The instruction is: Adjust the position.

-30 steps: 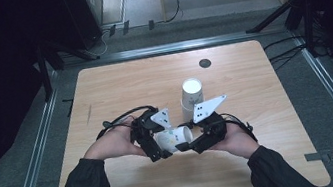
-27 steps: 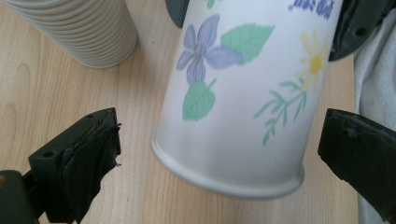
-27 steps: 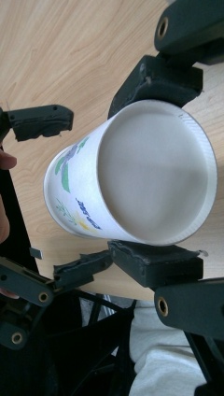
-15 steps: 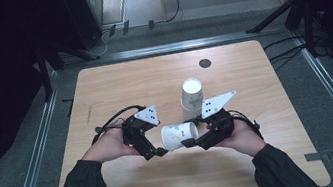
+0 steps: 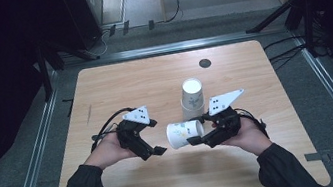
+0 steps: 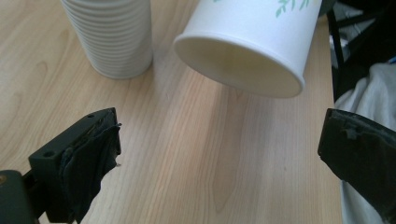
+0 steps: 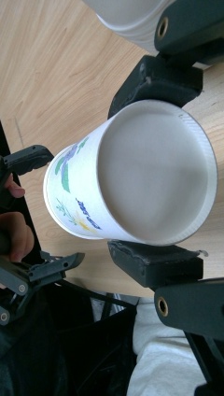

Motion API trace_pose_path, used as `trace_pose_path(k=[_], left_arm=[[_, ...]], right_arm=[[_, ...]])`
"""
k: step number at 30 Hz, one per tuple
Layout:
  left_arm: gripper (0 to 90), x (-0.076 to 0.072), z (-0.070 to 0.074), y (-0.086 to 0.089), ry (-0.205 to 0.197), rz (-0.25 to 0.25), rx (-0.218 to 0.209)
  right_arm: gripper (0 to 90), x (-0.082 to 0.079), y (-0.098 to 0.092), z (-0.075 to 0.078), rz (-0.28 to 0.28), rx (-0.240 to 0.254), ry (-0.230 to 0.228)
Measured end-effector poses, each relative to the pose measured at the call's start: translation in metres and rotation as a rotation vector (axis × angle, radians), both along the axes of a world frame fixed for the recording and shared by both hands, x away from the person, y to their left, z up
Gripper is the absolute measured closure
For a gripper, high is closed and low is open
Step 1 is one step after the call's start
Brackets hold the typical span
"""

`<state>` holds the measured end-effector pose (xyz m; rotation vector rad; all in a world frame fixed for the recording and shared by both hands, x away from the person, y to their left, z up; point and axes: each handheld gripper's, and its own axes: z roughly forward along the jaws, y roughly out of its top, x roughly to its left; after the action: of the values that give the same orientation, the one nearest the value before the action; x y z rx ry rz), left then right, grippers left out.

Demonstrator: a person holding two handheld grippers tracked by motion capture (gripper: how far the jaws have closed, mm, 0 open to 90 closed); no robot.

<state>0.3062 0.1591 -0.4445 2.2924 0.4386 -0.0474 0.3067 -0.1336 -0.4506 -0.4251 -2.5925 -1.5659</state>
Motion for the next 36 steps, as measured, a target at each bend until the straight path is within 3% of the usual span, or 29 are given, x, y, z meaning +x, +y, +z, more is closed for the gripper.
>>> trace_pose_path(k=[7,9,15,24,36], left_arm=[[0.0,-0.006,-0.008,-0.006,0.038,0.018,-0.071],[0.0,-0.008,-0.01,-0.009,0.024,0.005,-0.07],[0.0,-0.006,-0.015,-0.015,0.043,-0.004,-0.094],[0.0,-0.004,-0.014,-0.017,0.049,-0.043,-0.17],[0.8,-0.004,-0.017,-0.019,0.054,-0.084,-0.205]], right_arm=[[33.9,0.0,-0.004,-0.001,0.005,0.003,0.011],[33.9,0.0,-0.005,-0.001,0.007,0.011,0.013],[33.9,0.001,-0.006,0.001,0.023,0.043,0.031],[33.9,0.001,-0.003,0.002,0.049,0.069,0.045],[33.9,0.0,0.004,0.001,0.084,0.089,0.06]])
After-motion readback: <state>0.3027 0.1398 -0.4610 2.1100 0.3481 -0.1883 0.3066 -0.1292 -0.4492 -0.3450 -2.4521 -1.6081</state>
